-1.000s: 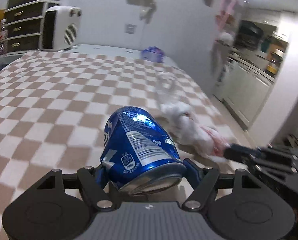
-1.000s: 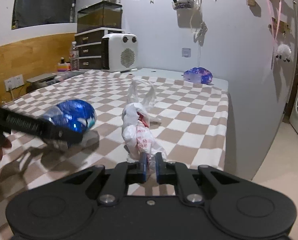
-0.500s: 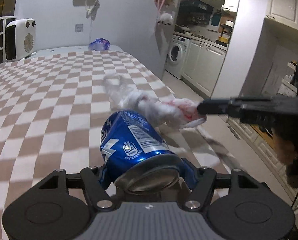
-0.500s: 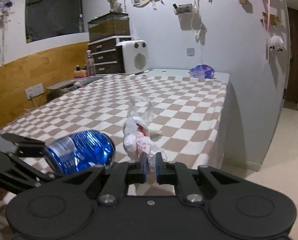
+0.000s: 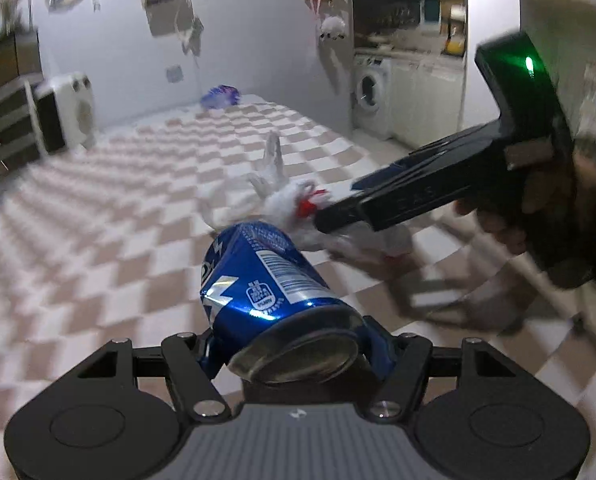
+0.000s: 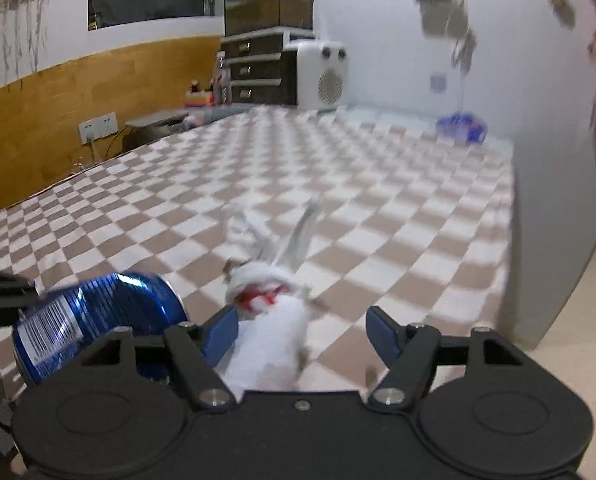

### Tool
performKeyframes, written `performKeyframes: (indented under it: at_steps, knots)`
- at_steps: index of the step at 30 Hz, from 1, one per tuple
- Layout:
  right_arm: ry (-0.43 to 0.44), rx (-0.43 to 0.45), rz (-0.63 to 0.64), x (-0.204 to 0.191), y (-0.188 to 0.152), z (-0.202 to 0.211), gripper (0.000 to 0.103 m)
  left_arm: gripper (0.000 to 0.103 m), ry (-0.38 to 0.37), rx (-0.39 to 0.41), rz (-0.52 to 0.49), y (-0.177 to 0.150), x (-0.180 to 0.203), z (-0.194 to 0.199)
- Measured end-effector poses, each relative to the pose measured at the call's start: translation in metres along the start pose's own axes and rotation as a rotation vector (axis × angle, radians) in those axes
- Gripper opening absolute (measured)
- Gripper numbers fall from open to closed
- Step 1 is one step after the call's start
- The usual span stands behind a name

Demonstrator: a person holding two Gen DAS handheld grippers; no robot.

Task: Collect trash
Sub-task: 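Lift the Pepsi can and white bag off the table with both tools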

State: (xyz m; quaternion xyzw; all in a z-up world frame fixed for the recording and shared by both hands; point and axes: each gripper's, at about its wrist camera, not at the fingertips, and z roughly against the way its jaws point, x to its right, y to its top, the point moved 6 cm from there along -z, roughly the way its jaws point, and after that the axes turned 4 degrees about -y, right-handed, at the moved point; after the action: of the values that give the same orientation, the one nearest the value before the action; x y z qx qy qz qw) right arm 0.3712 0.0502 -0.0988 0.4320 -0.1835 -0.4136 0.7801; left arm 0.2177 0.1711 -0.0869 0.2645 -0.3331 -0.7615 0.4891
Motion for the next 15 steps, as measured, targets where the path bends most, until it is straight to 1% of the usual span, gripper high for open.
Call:
performKeyframes:
  at_steps: [1,2,3,5,7,10,12,15]
  knots:
    - [0.024,-0.01,-0.014,-0.002,-0.002,-0.002,0.066,0.068,0.022,-0.005,-0.014,0.0,-0.001,0.001]
    - [0.043,-0.017,-0.024,-0.005,-0.005,-0.003,0.054,0.068,0.026,-0.007,-0.015,0.0,-0.001,0.001]
    - [0.061,-0.024,-0.031,-0.007,-0.008,-0.003,0.039,0.068,0.019,-0.005,-0.012,0.001,-0.002,0.002]
    - [0.055,-0.012,-0.028,-0.012,-0.011,0.0,0.037,0.069,0.0,0.009,-0.006,0.003,0.001,0.006]
    - [0.036,0.008,-0.02,-0.015,-0.012,0.009,0.036,0.074,-0.027,0.024,-0.004,0.004,0.007,0.009]
    - [0.023,0.05,-0.043,-0.01,-0.011,0.029,0.036,0.082,-0.078,0.049,-0.001,0.008,0.018,0.012]
    - [0.022,0.076,-0.06,-0.006,-0.011,0.043,0.036,0.084,-0.107,0.059,-0.008,0.009,0.027,0.012]
    - [0.031,0.105,-0.079,-0.002,-0.013,0.062,0.036,0.084,-0.16,0.081,-0.021,0.012,0.041,0.014]
